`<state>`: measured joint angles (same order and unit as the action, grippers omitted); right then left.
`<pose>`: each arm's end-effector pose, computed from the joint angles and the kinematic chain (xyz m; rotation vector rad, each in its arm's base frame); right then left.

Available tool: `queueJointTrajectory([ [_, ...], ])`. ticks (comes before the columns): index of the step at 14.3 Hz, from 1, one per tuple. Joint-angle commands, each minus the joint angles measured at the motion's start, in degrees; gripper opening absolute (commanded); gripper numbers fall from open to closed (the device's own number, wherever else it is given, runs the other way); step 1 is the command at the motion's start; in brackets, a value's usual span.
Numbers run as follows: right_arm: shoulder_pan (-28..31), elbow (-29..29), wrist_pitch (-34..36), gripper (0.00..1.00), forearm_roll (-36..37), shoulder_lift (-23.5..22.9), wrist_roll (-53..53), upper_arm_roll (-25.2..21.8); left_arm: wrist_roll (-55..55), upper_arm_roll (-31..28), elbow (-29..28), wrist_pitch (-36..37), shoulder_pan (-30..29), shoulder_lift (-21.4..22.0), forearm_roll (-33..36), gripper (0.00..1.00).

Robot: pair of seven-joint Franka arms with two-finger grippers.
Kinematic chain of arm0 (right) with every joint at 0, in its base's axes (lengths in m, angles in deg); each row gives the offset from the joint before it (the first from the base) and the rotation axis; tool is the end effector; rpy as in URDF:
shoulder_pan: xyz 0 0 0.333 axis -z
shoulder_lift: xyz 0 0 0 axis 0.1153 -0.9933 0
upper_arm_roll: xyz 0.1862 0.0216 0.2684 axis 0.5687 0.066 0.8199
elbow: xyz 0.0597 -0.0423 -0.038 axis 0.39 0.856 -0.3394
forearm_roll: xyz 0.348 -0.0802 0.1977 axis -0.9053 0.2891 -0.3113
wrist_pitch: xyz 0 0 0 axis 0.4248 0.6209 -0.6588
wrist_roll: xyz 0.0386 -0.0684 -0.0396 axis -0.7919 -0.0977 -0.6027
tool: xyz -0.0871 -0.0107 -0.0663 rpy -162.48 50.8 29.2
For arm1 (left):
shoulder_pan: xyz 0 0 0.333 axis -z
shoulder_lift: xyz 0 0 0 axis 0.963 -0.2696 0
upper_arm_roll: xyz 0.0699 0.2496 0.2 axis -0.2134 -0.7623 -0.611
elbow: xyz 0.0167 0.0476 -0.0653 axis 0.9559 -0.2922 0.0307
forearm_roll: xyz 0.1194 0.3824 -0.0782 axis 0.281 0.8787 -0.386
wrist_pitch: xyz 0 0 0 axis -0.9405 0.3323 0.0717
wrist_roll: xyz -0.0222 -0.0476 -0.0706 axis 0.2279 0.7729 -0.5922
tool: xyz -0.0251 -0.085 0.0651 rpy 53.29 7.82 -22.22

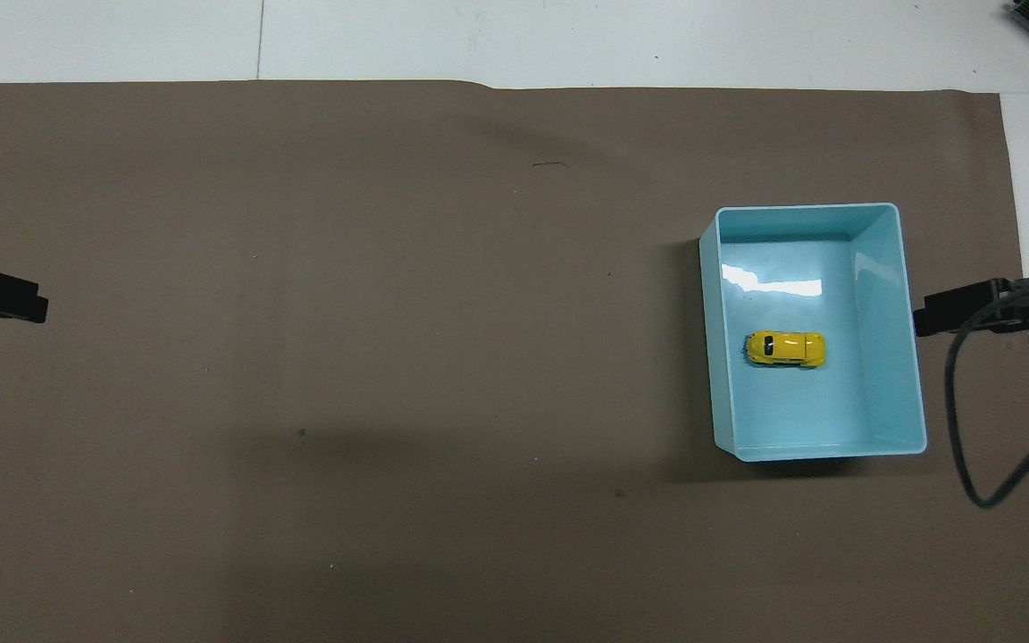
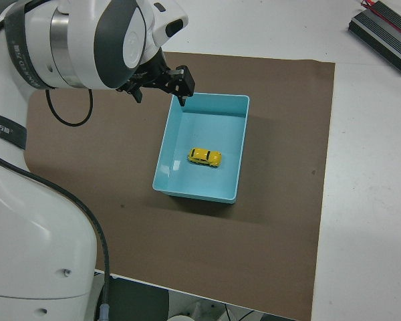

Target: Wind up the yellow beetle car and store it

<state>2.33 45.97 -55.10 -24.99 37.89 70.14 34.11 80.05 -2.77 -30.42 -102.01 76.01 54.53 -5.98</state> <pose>0.5418 0.0228 0.6753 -3.1043 -0.0422 0.0131 0.5550 -0.0098 0.6449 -3.1305 0.1759 0.0078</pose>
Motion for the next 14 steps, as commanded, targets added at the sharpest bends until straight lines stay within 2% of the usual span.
queueJointTrajectory([
  [1, -0.7, -0.7, 0.4, 1.0, 1.5, -0.6, 0.5, -0.5, 0.1, 0.6, 0.6, 0.3, -1.2, -0.2, -0.7, 1.0],
  [14, -0.8, -3.2, 0.4, 1.0, 3.7, -0.7, 0.5, -0.6, 0.1, 0.6, 0.6, 0.3, -1.2, -0.3, -0.7, 1.0],
])
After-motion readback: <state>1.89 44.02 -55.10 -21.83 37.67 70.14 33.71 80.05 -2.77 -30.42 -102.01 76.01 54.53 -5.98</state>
